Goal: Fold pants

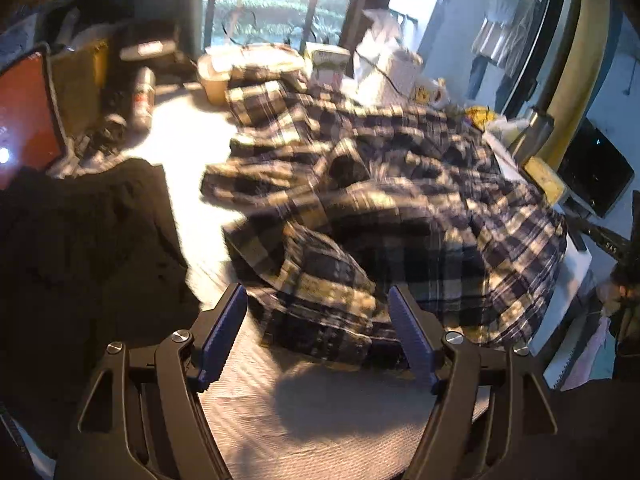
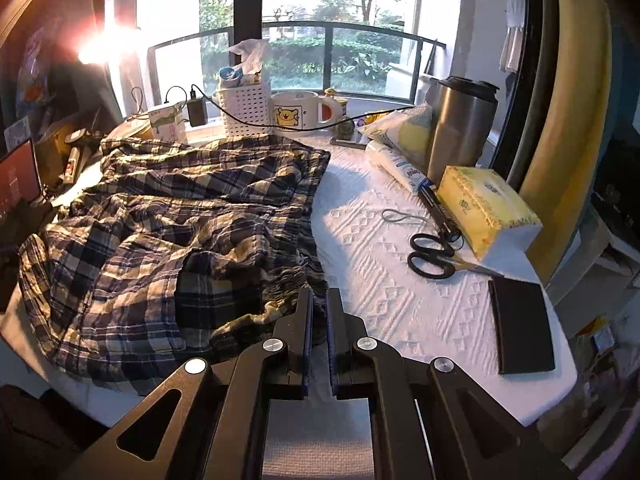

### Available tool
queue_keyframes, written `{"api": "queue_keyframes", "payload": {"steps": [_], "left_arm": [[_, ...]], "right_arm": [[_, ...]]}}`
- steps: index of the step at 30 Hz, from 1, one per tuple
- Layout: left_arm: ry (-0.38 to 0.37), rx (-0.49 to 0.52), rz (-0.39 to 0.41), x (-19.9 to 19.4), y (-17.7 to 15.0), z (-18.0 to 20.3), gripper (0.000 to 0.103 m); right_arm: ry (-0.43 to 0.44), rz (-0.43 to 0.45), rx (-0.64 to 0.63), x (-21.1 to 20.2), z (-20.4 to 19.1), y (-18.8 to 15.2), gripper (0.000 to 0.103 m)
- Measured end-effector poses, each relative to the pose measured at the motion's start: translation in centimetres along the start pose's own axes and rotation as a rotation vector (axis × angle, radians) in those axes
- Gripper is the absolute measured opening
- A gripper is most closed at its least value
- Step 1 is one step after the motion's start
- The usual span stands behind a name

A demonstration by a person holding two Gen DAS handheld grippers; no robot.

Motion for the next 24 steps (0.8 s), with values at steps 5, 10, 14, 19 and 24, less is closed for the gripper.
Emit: {"api": "queue_keyframes", "payload": {"steps": [5, 10, 14, 19, 24], "left_arm": [[0.012, 0.025, -0.045, 0.8, -1.4, 0.8, 0.022], [0.017, 0.039, -0.053, -0.6, -2.4, 1.5, 0.007], [0.022, 0.007, -0.061, -3.3, -3.4, 1.9, 0.006], [0.016, 0.008, -0.129, -5.2, -5.4, 2.5, 0.006], [0.011, -0.046, -0.197, -4.8, -7.1, 2.1, 0.006]], "right_arm": [[0.02, -0.021, 0.009, 0.7, -0.5, -0.9, 0.007], [0.035, -0.03, 0.024, 1.5, -0.7, -1.4, 0.012], [0.046, -0.019, 0.033, 1.4, -0.7, -1.3, 0.071], [0.094, 0.016, 0.03, 0.9, -1.2, -0.7, 0.071], [0.119, -0.045, 0.019, 3.6, -2.2, -2.7, 0.05]]}}
Point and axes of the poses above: each gripper's, at about its wrist camera, not at the fingertips, and x roughly the way its jaws point, z to its right, y to its top, the point moved 4 cm from there along x, roughly the way its jaws point, and after that the axes turned 12 degrees about z, right-handed, at the moved point
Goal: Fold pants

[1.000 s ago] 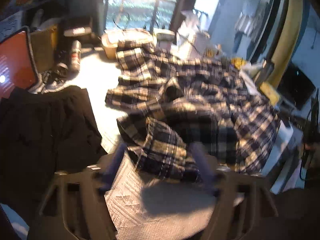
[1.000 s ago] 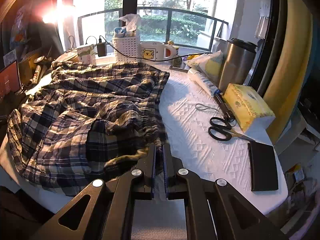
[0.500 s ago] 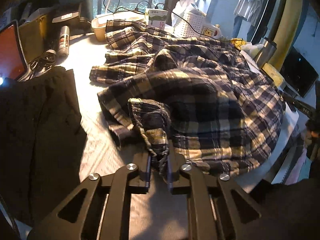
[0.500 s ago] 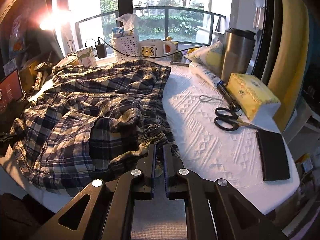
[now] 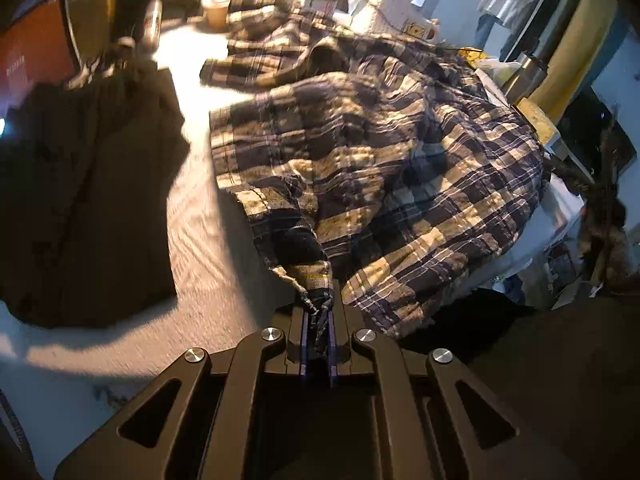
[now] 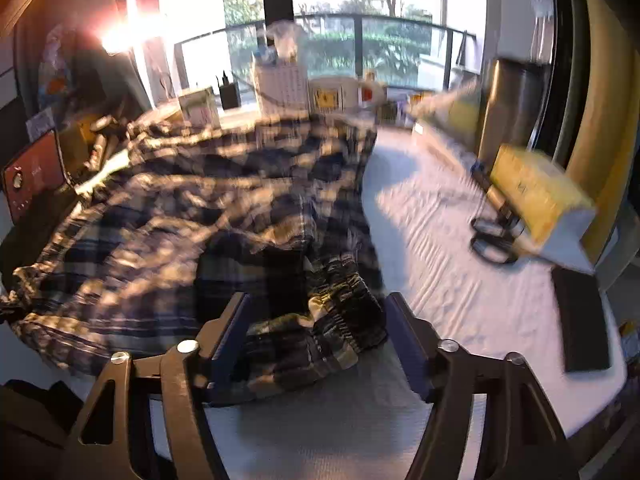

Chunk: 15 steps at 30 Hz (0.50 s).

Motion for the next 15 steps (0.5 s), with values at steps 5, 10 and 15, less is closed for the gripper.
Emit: {"api": "queue_keyframes", "payload": {"steps": [5, 10, 15], "left_arm": [[-0.043, -0.008, 0.016, -0.7, 1.0, 0.2, 0.012], [-0.043, 0.043, 0.011, -1.0, 1.5, 0.2, 0.016], [0.009, 0.051, -0.032, -1.3, 1.2, -2.0, 0.016]], "right_arm": [[-0.05, -0.002, 0.027, -0.4, 1.4, -0.7, 0.015], [-0.154, 0.014, -0.003, -3.4, 3.2, -0.3, 0.013], [-0.132, -0.093, -0.056, -2.7, 2.8, -2.8, 0.014]]}}
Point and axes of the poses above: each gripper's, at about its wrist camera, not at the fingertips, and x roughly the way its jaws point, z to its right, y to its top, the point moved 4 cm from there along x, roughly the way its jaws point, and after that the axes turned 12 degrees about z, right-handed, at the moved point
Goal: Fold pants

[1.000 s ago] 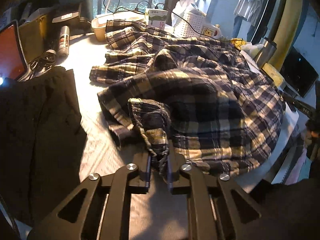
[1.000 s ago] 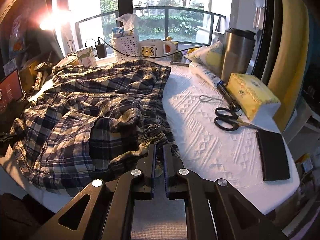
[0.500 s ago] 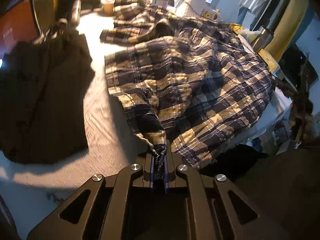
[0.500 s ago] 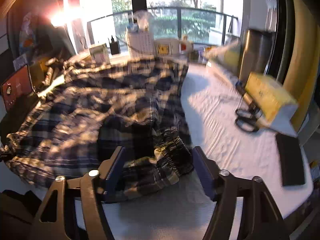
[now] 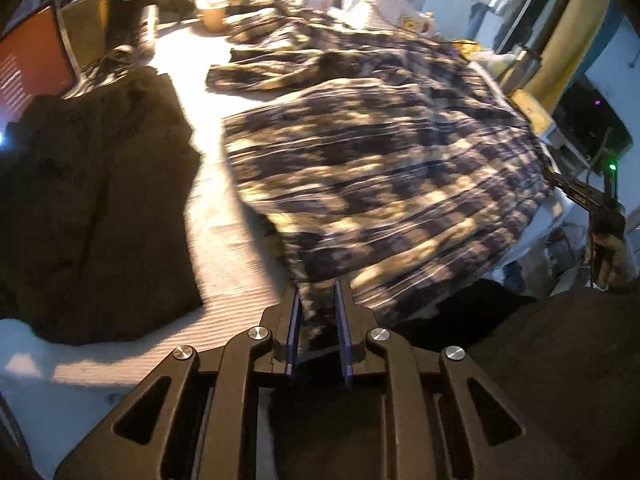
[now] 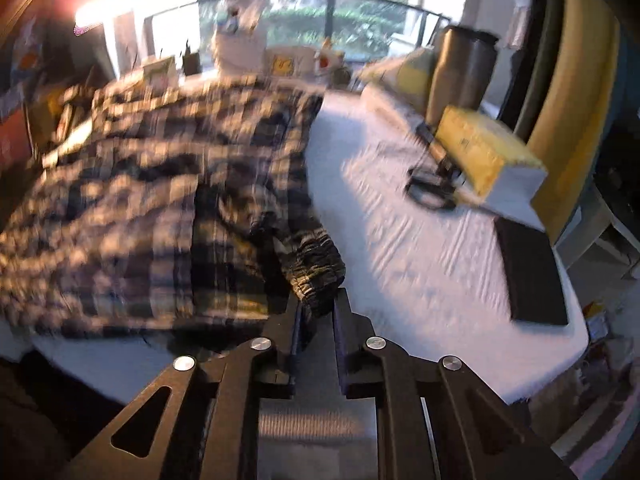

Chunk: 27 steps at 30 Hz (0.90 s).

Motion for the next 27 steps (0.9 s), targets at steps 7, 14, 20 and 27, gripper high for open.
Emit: {"api": "queue_keyframes", "payload": {"steps": [7, 14, 20, 27], "left_arm": [[0.116, -0.05, 0.038, -2.7, 1.0, -5.0, 0.016], [0.121, 0.021, 0.114, 1.9, 8.3, -5.8, 0.018], [0.111, 0.072, 0.155, 9.1, 15.0, -5.4, 0.036], [0.171, 0.048, 0.117, 14.3, 18.4, -7.3, 0.06]], "right_arm": [[-0.04, 0.131, 0.052, -2.3, 3.3, 1.9, 0.083], [-0.012, 0.132, 0.044, 1.0, 4.1, 6.5, 0.083], [0.058, 0.152, -0.033, 4.7, 1.6, 10.8, 0.083], [0.087, 0.14, -0.045, 8.4, 0.7, 14.0, 0.083]]}}
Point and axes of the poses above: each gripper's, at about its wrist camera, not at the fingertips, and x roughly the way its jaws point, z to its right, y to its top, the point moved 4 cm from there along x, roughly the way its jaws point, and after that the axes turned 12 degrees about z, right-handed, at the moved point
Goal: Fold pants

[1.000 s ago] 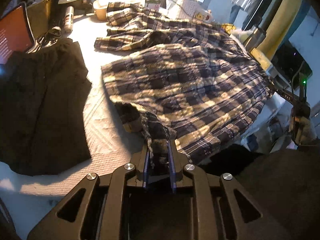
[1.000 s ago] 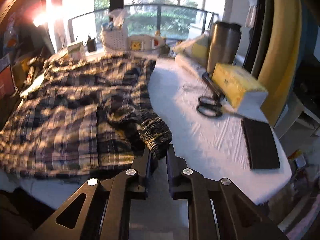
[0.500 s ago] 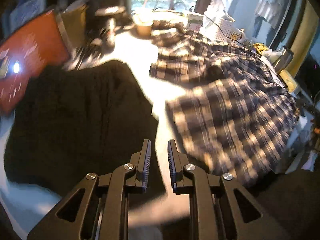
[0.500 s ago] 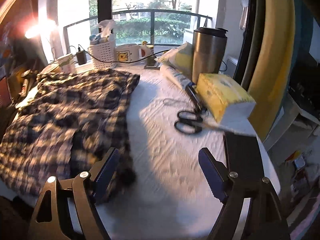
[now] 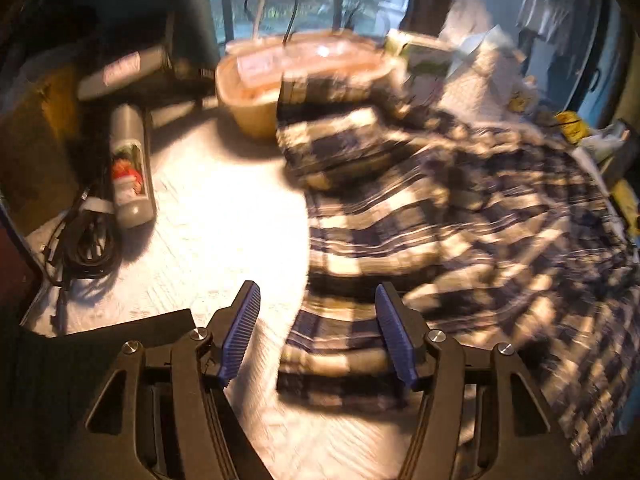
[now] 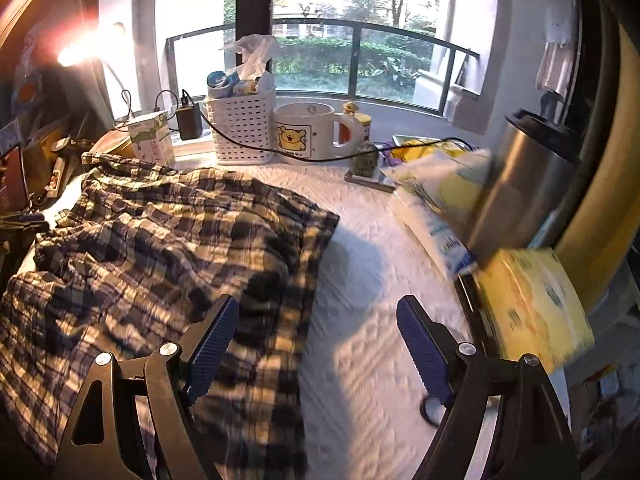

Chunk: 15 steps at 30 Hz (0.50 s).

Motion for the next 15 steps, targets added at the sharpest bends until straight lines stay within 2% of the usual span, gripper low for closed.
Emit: {"api": "queue_keyframes", "payload": {"steps": [1, 3, 4, 5, 7, 11, 15], "left_arm": [[0.003, 0.001, -0.02, 0.4, -0.3, -0.1, 0.059], [0.004, 0.042, -0.001, 0.3, -0.9, 0.3, 0.048], [-0.002, 0.061, 0.005, 0.0, -1.1, 0.6, 0.029], [-0.02, 0.06, -0.001, -0.4, -1.3, 0.7, 0.004], [-0.019, 0.048, -0.007, -1.3, -1.9, 0.9, 0.002], [0.058, -0.003, 0.02, -4.0, -3.7, 0.5, 0.002], [0.091, -0.066, -0.012, -6.2, -5.7, 0.2, 0.002]], "right_arm": [[0.004, -0.001, -0.006, 0.3, -0.1, 0.2, 0.083], [0.006, -0.005, -0.011, 0.9, -0.3, 0.2, 0.083], [0.008, -0.01, -0.01, 1.3, -0.3, 0.2, 0.083], [0.009, -0.014, -0.008, 1.5, -0.3, 0.1, 0.083], [0.015, -0.025, -0.002, 2.2, -0.3, -0.1, 0.083], [0.029, -0.033, -0.001, 2.9, -0.4, -0.2, 0.083], [0.039, -0.044, -0.02, 3.3, -0.6, -0.4, 0.083]]}}
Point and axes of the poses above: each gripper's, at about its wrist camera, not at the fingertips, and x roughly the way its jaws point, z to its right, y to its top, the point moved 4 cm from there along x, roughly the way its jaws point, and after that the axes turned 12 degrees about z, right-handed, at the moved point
